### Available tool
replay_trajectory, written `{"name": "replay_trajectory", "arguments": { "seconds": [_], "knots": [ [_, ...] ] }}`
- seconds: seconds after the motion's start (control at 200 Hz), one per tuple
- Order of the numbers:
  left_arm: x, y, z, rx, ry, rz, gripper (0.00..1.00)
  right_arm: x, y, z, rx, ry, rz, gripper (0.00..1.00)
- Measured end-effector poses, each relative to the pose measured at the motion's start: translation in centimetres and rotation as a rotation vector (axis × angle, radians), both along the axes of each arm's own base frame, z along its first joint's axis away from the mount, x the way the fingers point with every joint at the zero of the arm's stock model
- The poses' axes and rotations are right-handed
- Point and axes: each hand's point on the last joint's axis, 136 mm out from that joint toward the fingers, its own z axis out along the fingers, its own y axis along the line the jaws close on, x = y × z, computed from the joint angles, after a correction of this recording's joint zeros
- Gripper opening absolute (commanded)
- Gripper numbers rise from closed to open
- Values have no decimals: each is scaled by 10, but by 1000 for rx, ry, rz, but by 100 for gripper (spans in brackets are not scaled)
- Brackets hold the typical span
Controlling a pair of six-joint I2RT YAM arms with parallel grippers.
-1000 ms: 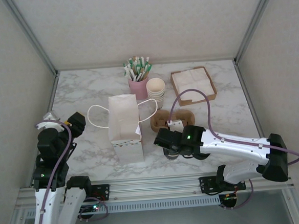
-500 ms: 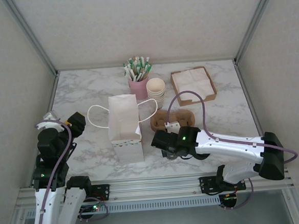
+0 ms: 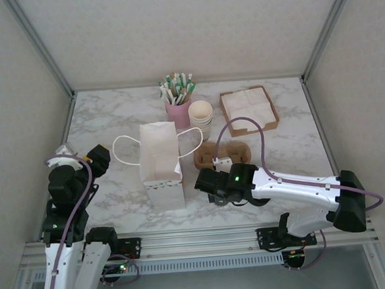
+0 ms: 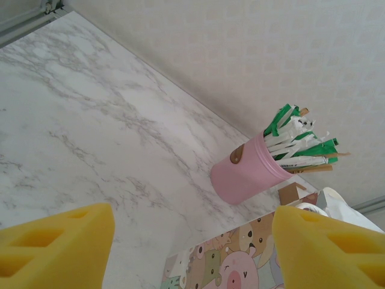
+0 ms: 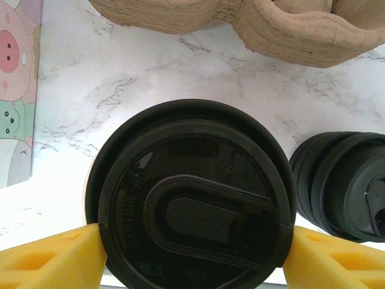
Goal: Pack the takeout coffee
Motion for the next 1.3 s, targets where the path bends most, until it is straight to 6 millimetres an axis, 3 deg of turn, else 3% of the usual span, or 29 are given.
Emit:
{"name": "replay_trajectory", "arguments": {
  "seconds": [1.301],
  "knots": [
    [0,0,0,0,0,0,69,-5,5,3,26,7,5,74]
  ]
}}
